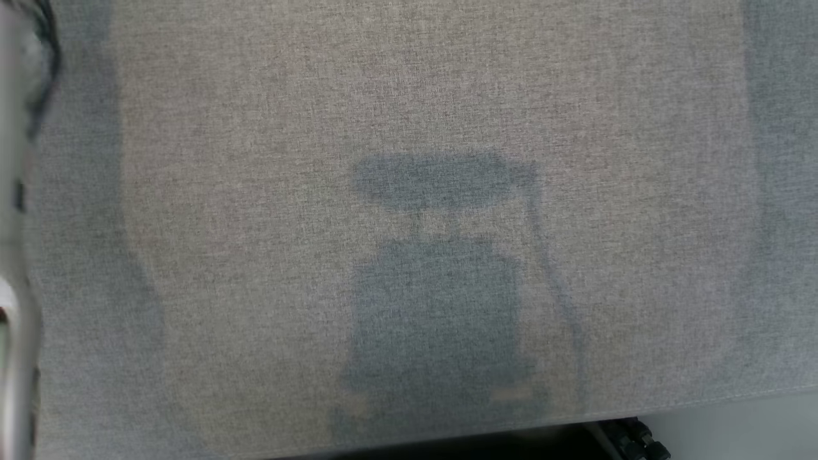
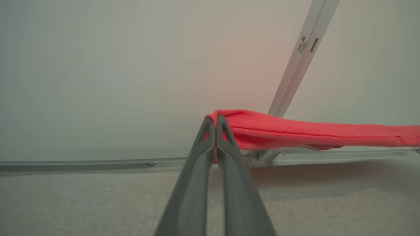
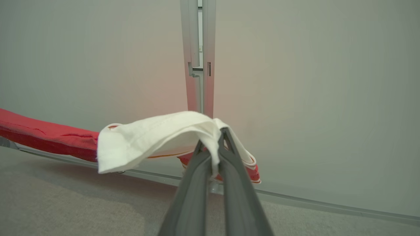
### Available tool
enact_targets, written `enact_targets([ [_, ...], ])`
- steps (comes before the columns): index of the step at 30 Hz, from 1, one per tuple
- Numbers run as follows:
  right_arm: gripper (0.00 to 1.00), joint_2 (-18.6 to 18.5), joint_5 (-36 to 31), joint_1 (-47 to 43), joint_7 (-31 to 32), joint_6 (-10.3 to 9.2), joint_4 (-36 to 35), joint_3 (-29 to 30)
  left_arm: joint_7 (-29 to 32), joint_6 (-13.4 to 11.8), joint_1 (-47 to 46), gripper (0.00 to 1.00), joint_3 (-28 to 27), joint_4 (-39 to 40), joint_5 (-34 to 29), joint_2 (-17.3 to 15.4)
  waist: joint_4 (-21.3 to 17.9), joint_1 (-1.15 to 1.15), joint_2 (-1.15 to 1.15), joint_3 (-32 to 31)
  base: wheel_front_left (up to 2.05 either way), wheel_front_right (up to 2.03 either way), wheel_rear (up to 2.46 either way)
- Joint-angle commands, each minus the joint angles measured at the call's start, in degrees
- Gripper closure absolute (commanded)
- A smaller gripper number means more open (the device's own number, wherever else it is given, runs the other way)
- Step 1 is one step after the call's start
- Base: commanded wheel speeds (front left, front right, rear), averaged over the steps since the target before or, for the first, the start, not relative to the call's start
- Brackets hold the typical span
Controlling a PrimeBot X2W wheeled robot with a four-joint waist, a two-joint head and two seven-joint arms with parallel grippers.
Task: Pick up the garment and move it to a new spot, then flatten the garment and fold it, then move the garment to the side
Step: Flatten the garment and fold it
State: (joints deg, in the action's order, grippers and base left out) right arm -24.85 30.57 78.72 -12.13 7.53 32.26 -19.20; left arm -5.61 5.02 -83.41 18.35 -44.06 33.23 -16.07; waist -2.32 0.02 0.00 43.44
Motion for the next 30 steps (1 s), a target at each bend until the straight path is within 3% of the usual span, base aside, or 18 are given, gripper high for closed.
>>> enact_targets([
  [1,1.0,-1.4,1.1,-3.2,-1.1,-0.1,-1.4,-1.1,-1.3,0.6,2.9,1.0,0.1,-0.4,1.0,-0.3,-0.3,-0.02,0.0,-1.2,0.0,0.0,0.0],
  [6,1.0,-6.4,2.1,-18.2,-2.8,-0.1,-7.5,-5.9,-5.8,1.9,15.8,1.0,2.5,0.1,1.0,-1.2,-0.6,-0.02,0.0,-3.5,0.0,0.0,0.0],
  [10,1.0,-8.5,0.5,-31.7,-3.2,-0.1,-14.0,-3.6,-8.5,2.0,28.7,1.0,4.1,4.3,0.1,-1.8,-0.1,-0.02,0.0,-9.3,0.0,0.0,0.0],
  [13,1.0,-7.9,-1.0,-43.7,-3.1,-0.1,-19.1,-0.7,-9.0,1.0,40.7,1.0,4.2,8.9,0.9,-2.2,-0.4,-0.02,0.0,-15.4,0.0,0.0,0.0],
  [20,1.0,-5.3,-2.0,-68.6,-3.1,-0.1,-27.2,5.5,-8.1,-5.3,69.3,1.0,1.0,26.3,6.4,-4.5,-2.3,-0.02,0.0,-27.1,0.0,0.0,0.0],
  [26,1.0,-4.8,-2.2,-83.5,-1.7,-0.1,-33.8,9.3,-4.6,-13.3,88.8,1.0,0.9,46.1,7.8,-6.3,-2.7,-0.02,0.0,-29.7,0.0,0.0,0.0],
  [30,1.0,-4.0,-1.7,-91.9,0.7,-0.1,-38.3,11.3,-3.4,-17.5,97.2,1.0,1.0,55.5,8.7,-5.9,-2.2,-0.02,0.0,-29.8,0.0,0.0,0.0],
])
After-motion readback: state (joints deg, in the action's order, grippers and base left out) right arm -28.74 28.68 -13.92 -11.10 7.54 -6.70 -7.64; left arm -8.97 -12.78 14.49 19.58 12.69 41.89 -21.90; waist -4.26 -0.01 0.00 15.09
